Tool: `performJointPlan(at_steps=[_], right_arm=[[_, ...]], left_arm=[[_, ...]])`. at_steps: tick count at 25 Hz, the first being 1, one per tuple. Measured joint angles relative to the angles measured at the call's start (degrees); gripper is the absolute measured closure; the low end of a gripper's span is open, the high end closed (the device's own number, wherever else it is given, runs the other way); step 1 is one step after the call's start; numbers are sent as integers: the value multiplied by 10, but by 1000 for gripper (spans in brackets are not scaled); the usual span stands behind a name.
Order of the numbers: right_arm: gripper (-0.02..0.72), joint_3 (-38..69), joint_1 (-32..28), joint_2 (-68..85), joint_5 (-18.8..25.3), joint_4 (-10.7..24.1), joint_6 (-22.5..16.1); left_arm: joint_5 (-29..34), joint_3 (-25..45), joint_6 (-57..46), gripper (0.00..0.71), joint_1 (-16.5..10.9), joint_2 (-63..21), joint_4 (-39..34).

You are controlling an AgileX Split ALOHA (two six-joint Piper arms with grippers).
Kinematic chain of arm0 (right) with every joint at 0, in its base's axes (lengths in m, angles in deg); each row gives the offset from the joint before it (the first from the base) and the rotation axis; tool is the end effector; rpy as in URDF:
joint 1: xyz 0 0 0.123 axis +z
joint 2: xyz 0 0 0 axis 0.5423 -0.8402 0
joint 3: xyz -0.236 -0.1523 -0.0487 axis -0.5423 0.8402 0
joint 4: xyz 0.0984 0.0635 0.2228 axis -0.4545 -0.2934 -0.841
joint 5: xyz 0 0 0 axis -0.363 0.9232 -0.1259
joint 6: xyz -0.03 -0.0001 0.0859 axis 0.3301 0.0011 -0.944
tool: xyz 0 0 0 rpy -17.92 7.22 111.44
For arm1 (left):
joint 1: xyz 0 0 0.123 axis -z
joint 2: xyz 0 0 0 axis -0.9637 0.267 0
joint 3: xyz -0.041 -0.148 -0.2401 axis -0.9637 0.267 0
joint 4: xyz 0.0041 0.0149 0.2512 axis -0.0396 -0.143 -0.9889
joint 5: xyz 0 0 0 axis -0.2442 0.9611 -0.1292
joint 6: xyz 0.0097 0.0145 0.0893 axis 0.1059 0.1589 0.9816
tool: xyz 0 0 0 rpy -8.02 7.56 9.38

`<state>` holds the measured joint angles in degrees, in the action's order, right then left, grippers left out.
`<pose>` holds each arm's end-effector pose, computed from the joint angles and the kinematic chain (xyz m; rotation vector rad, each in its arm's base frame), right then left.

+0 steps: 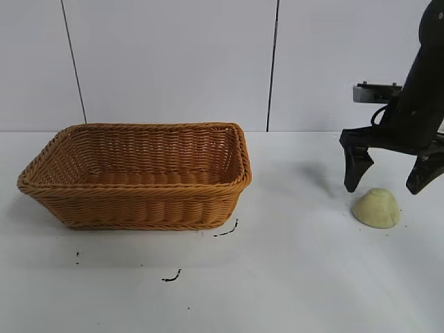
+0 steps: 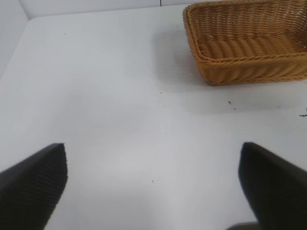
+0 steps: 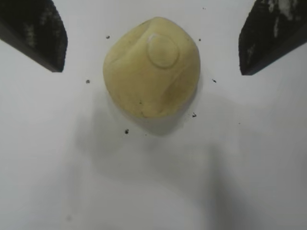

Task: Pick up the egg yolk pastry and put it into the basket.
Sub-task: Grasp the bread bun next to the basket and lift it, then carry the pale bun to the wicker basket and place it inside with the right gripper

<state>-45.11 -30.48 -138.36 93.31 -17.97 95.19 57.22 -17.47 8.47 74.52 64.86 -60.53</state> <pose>0.4097 0.0218 0.1272 -0.1181 2.9512 0.0810 -0.0063 0.0001 0.2772 0.0830 2.0419 0.0507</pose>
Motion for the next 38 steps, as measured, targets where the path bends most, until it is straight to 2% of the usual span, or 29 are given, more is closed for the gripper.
performJointPlan(at_steps=[16, 18, 20, 23, 26, 29, 35, 38], right_arm=[[15, -1, 0, -33, -6, -2, -2], [66, -1, 0, -34, -6, -2, -2], [153, -1, 0, -34, -4, -2, -2], [354, -1, 0, -34, -1, -2, -2], [505, -2, 0, -32, 4, -2, -2], [542, -2, 0, -19, 11, -2, -2], [553, -2, 0, 52, 36, -1, -2], [554, -20, 0, 92, 74, -1, -2]], left_arm=[[0, 0, 0, 14, 0, 0, 0], [0, 0, 0, 14, 0, 0, 0], [0, 0, 0, 14, 0, 0, 0], [0, 0, 0, 14, 0, 0, 0], [0, 0, 0, 14, 0, 0, 0], [0, 0, 0, 14, 0, 0, 0], [0, 0, 0, 14, 0, 0, 0], [0, 0, 0, 14, 0, 0, 0]])
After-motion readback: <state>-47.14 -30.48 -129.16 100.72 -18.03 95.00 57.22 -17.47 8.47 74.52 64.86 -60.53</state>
